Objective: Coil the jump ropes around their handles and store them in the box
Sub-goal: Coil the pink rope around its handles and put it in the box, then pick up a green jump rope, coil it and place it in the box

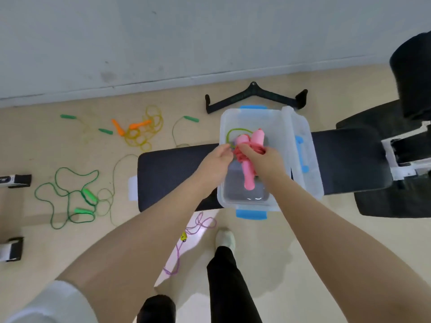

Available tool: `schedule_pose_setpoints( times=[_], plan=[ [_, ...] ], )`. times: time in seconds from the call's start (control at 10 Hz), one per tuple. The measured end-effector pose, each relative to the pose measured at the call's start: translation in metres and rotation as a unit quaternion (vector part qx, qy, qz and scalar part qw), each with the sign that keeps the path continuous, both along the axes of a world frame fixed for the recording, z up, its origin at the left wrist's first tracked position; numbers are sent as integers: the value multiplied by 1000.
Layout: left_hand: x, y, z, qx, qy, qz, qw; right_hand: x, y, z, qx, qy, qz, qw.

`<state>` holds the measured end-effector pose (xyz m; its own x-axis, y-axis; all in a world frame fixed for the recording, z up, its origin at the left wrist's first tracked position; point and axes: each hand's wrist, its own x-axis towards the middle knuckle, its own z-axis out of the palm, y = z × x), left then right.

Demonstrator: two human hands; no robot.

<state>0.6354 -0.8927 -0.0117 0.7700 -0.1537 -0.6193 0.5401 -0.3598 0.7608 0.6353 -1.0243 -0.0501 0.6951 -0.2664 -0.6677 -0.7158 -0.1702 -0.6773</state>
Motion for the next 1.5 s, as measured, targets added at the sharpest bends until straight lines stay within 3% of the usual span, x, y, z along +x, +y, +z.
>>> schedule_pose_setpoints(
  times=[0.1, 0.2, 0.3, 0.4, 0.6, 0.7, 0.8, 0.9, 1.0, 1.1, 1.2, 1.4, 1.5],
  plan=[
    [20, -3, -41, 53, -41, 4, 998, 29, -5, -44, 0, 1, -19, 1000],
    [34, 0, -70, 80, -77, 15, 994, 52, 0, -77, -82, -41, 56, 994],
    [38, 1, -88, 59, -53, 40, 996, 63, 12, -100, -170, -54, 201, 963],
    [37, 3, -98, 80, -60, 26, 995, 61, 16, -112, -286, -56, 301, 908],
    [44, 9, -95, 69, -63, 16, 996, 84, 25, -101, -351, 32, 275, 894],
    [39, 18, -81, 81, -95, -45, 991, 78, 34, -90, -315, 44, 248, 915],
    [27, 36, -69, 115, -71, -83, 987, 58, 42, -64, -317, -13, 210, 925],
    [11, 67, -55, 127, -38, -63, 989, 35, 68, -35, -356, -101, 291, 882],
    [-16, 117, -33, 142, -42, -39, 988, 11, 117, -8, -273, -128, 371, 878],
    [-57, 188, -14, 166, -24, -4, 986, -17, 185, 17, -203, -114, 485, 843],
    [-105, 267, 1, 163, -5, 63, 985, -44, 255, 37, -172, -91, 525, 829],
    [-238, 480, 21, 221, 11, 107, 969, -128, 439, 48, -54, -39, 491, 869],
    [-283, 563, 30, 246, 27, 160, 956, -169, 528, 38, -71, -27, 550, 832]
  ],
)
